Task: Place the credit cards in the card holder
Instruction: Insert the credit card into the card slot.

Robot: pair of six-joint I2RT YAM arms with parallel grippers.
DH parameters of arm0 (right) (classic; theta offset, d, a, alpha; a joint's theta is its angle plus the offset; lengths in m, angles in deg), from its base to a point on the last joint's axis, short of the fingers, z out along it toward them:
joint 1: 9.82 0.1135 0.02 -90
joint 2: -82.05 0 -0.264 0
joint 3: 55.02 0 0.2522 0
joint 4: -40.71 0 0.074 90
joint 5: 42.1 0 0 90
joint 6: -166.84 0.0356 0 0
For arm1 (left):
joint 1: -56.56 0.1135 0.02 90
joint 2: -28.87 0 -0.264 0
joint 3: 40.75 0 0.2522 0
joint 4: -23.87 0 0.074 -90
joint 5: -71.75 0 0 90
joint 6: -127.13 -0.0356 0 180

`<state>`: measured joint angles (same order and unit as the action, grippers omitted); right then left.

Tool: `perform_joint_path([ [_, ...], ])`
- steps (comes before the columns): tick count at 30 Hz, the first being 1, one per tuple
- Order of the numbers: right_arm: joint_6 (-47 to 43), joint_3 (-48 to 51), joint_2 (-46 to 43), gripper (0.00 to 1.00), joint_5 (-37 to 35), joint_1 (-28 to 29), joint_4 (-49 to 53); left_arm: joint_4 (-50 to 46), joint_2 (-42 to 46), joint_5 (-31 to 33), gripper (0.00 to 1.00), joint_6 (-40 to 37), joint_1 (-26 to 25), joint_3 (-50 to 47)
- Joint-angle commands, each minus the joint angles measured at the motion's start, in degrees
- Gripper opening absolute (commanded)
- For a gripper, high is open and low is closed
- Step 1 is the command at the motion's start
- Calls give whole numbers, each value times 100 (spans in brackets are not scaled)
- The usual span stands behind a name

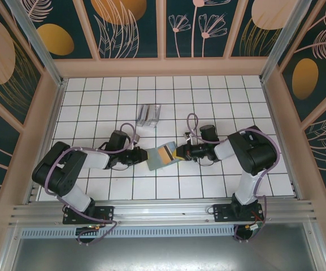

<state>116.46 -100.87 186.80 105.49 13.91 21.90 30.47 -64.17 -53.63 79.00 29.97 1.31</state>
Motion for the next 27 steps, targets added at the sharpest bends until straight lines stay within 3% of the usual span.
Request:
perform_joint_path([
  [1,73,28,79,0,130,68,-193,-88,-92,210,13,-185,-30,62],
  [5,111,-7,128,0,176,157,-215,-119,-122,448,11,-234,-23,77],
  [27,375,-253,304,0,-397,431,-646,-48,-245,482,13,-337,-22,53],
])
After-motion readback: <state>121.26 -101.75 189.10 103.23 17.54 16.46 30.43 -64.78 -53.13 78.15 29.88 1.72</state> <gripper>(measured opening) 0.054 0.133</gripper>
